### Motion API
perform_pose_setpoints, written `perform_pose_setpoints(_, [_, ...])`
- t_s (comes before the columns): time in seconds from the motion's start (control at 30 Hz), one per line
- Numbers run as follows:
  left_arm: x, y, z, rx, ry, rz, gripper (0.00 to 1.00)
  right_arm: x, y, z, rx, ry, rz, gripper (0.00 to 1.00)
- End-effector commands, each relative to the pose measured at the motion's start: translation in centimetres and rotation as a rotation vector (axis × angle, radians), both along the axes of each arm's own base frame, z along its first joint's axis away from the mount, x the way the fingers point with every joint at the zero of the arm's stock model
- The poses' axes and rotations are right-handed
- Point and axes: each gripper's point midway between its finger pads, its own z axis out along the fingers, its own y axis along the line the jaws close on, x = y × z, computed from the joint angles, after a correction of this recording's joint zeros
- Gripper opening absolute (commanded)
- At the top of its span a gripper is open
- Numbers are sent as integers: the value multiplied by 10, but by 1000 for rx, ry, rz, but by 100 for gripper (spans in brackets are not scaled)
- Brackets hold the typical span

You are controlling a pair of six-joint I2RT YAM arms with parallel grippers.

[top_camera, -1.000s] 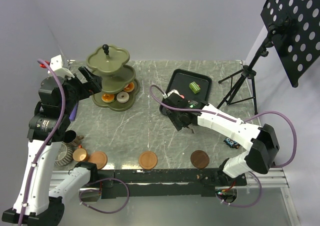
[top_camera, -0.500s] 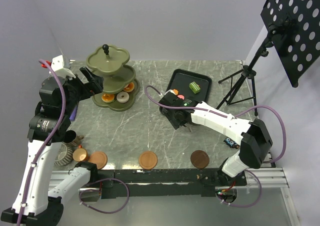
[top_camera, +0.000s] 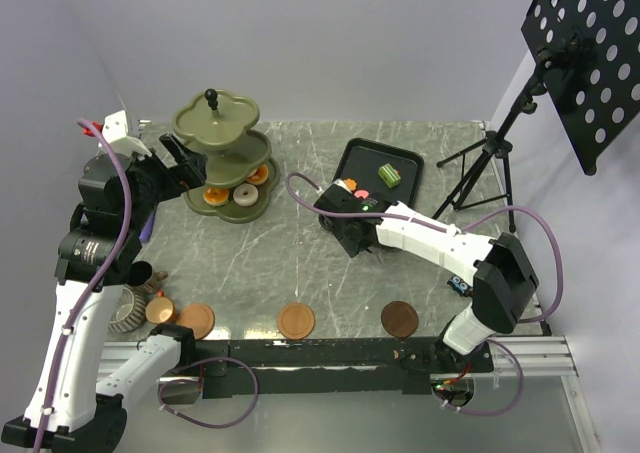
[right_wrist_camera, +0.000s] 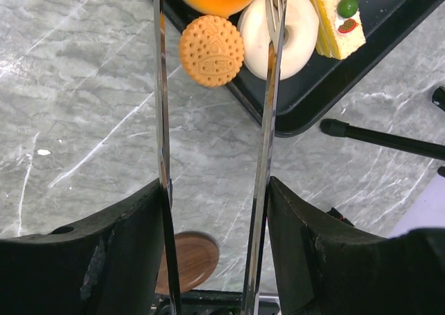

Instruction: Serve the afternoon tea

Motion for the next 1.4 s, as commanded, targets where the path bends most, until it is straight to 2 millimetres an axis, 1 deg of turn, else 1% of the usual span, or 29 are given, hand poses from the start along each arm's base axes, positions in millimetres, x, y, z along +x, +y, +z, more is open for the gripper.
perform_pose_setpoints(0.0, [-3, 1, 17, -6, -52, 3, 100, 13, 6, 10, 12, -29, -10, 62])
perform_pose_setpoints(0.13, [-3, 2, 17, -2, -53, 7, 100, 13, 8, 5, 0, -7, -10, 62])
perform_pose_setpoints(0.23, [-3, 2, 16, -2, -52, 6, 100, 14, 7, 6, -8, -15, -13, 54])
perform_pose_setpoints(0.27, [-3, 2, 17, -1, -54, 7, 100, 17, 6, 13, -13, -33, -14, 49])
perform_pose_setpoints(0.33, [-3, 2, 17, 0, -54, 9, 100, 22, 6, 24, -7, -63, -10, 46])
perform_pose_setpoints(0.5, [-3, 2, 17, 1, -54, 8, 100, 36, 15, 68, 75, -180, 12, 42])
perform_pose_setpoints(0.6, [-3, 4, 17, 6, -53, 15, 100, 38, 27, 89, 137, -222, 71, 40])
perform_pose_setpoints(0.63, [-2, 4, 17, 8, -51, 17, 100, 38, 33, 92, 159, -228, 94, 40])
perform_pose_setpoints(0.73, [-1, 3, 18, 5, -56, 14, 100, 34, 55, 94, 202, -215, 183, 40])
perform_pose_setpoints(0.93, [-2, 4, 18, 9, -55, 16, 100, 28, 115, 83, 251, -182, 339, 39])
perform_pose_setpoints(1.1, [-2, 4, 19, 12, -55, 17, 100, 38, 164, 76, 274, -190, 430, 38])
perform_pose_setpoints(1.13, [-2, 5, 19, 13, -56, 18, 100, 41, 173, 79, 281, -200, 447, 39])
perform_pose_setpoints(1.17, [-2, 5, 19, 14, -55, 18, 100, 44, 181, 74, 278, -194, 460, 38])
perform_pose_setpoints(1.2, [-3, 5, 18, 14, -55, 18, 100, 47, 190, 74, 281, -199, 476, 38])
perform_pose_setpoints(1.23, [-2, 5, 18, 14, -53, 17, 100, 51, 196, 73, 283, -203, 487, 38])
perform_pose_setpoints(1.3, [-4, 5, 19, 15, -58, 18, 100, 60, 209, 77, 287, -224, 502, 38])
perform_pose_setpoints(1.37, [-4, 6, 19, 18, -58, 19, 100, 68, 221, 76, 282, -234, 519, 39])
